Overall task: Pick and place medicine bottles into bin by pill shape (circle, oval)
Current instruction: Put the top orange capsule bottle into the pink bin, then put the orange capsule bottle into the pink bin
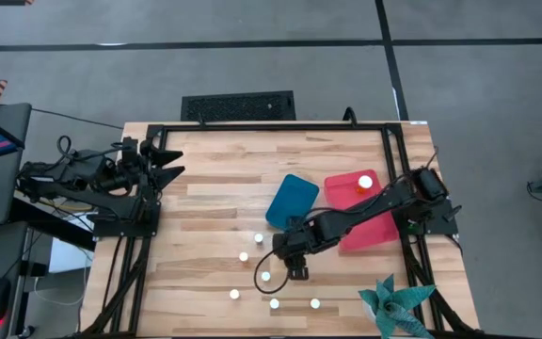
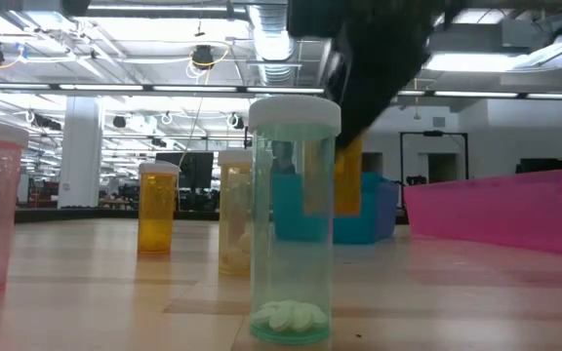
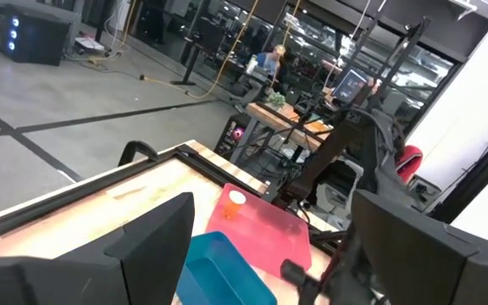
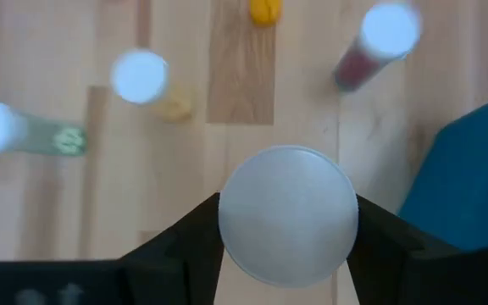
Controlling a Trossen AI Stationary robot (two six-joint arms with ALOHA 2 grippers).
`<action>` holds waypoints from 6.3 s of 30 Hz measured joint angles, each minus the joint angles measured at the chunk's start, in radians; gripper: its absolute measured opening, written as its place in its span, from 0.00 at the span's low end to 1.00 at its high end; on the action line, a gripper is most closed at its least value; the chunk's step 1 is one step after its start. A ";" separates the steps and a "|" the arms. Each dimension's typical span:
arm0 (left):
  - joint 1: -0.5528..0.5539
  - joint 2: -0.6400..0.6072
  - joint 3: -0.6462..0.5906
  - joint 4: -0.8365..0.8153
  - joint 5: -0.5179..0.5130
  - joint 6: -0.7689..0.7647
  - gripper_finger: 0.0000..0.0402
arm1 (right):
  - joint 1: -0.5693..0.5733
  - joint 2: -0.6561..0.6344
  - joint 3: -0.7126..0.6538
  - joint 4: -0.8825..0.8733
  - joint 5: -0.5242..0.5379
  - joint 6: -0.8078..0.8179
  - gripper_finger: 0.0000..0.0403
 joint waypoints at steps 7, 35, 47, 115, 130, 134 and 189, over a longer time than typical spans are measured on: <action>0.000 0.000 0.000 0.000 0.000 0.000 0.78 | 0.000 -0.208 0.000 -0.151 0.062 0.034 0.51; 0.000 0.000 0.000 0.001 -0.061 -0.034 0.78 | -0.261 -0.743 -0.688 -0.164 0.336 0.350 0.55; 0.000 0.000 0.000 -0.001 -0.084 -0.034 0.78 | -0.382 -0.642 -0.764 -0.038 0.335 0.269 0.56; 0.000 0.000 0.000 -0.015 0.001 0.035 0.78 | 0.371 -0.036 -0.008 -0.021 0.129 0.561 0.80; 0.000 0.000 0.000 -0.031 0.000 0.035 0.78 | 0.417 0.049 -0.010 -0.038 0.101 0.591 0.80; 0.000 0.000 0.000 -0.032 0.000 0.035 0.78 | 0.403 0.063 -0.010 -0.037 0.099 0.592 0.80; 0.000 0.000 0.000 -0.031 -0.008 0.039 0.78 | 0.367 -0.081 -0.010 -0.199 0.264 0.586 0.29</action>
